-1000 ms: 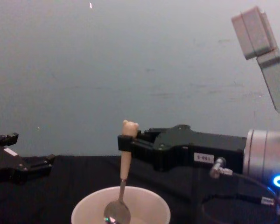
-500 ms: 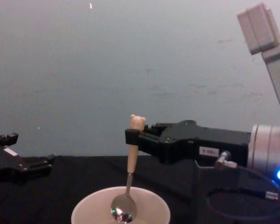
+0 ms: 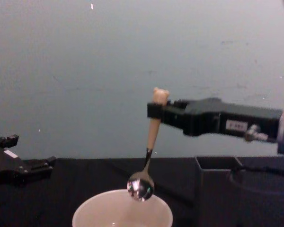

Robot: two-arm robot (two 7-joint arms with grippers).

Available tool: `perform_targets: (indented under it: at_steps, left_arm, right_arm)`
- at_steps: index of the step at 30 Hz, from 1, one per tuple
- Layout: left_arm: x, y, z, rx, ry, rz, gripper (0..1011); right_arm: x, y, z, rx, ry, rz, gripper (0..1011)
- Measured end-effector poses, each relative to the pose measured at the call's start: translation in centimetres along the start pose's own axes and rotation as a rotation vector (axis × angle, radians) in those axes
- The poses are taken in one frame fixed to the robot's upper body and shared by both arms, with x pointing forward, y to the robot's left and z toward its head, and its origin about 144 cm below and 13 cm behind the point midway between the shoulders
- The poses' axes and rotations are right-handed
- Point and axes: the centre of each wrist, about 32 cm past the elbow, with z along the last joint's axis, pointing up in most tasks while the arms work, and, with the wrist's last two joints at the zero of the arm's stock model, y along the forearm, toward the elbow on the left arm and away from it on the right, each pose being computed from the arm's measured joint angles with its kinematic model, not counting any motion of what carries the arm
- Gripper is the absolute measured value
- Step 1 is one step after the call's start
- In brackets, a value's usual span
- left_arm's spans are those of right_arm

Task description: Pick up the stirring spoon with one hand, stir inside the cup, then place it back in its original position.

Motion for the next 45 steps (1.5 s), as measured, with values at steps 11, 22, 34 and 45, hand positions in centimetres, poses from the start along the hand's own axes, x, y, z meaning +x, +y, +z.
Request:
perform_targets:
  at_steps: [11, 22, 34, 45]
  left_arm:
    - [0.0, 0.0, 0.0, 0.0, 0.0, 0.0, 1001]
    - [0.0, 0.0, 0.0, 0.0, 0.0, 0.0, 1001]
    - [0.0, 0.0, 0.0, 0.0, 0.0, 0.0, 1001]
    - [0.0, 0.0, 0.0, 0.0, 0.0, 0.0, 1002]
  right_arm:
    - [0.0, -1.7, 2.4, 0.057, 0.033, -0.032, 205]
    - [1.4, -4.6, 4.1, 0.123, 0.076, -0.093, 205]
    - [2.7, -7.7, 4.1, 0.128, 0.064, -0.148, 205]
    - [3.0, -8.3, 2.7, 0.086, 0.065, -0.177, 205]
